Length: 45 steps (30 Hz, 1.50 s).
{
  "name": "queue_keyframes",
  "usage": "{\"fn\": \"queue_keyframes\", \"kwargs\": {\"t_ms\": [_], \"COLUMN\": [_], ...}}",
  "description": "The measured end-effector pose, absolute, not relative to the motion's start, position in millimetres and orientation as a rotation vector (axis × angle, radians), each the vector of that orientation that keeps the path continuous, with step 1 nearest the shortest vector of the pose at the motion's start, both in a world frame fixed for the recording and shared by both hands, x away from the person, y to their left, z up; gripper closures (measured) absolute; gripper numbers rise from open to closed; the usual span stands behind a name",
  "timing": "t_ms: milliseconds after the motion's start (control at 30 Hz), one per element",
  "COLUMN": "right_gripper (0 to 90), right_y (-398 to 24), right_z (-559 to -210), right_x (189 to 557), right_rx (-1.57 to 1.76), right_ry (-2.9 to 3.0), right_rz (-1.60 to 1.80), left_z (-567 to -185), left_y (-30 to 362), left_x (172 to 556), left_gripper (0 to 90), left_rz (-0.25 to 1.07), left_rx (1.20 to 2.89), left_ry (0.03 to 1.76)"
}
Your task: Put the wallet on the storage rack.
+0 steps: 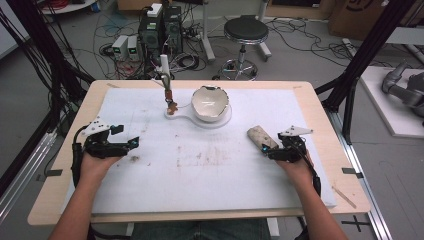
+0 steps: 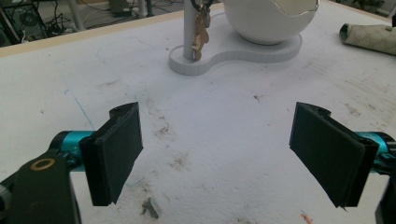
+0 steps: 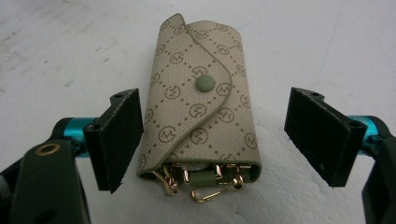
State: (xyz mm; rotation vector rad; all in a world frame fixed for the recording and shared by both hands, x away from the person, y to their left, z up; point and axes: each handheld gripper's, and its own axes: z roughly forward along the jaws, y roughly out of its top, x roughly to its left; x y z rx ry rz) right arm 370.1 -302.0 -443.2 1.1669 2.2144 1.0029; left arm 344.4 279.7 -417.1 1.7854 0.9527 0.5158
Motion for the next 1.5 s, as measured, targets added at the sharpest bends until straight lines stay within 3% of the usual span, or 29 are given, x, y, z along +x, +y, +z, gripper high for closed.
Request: {"fn": "queue_keyframes", "kwargs": {"t_ms": [800,967,1500], "right_gripper": [20.1,32.2,34.0], "right_y": [-297,-298,-302], "right_z": [-454,-451,-427], "right_x": [378,376,370], "right_rx": [1.212,1.208,1.190], "right_ry": [2.321,2.341,2.284], "right_rz": [0.899,0.914,0.996], "left_z": [-419,-419,-416], "left_y": [276,277,279], "left_x": [344,345,343], "left_gripper": [17.2,17.2,17.1], "left_rz": [0.511,0.517,0.512], "left_rx": [1.811,1.815,1.799], "left_ry": [0.950,0.955,0.942]}}
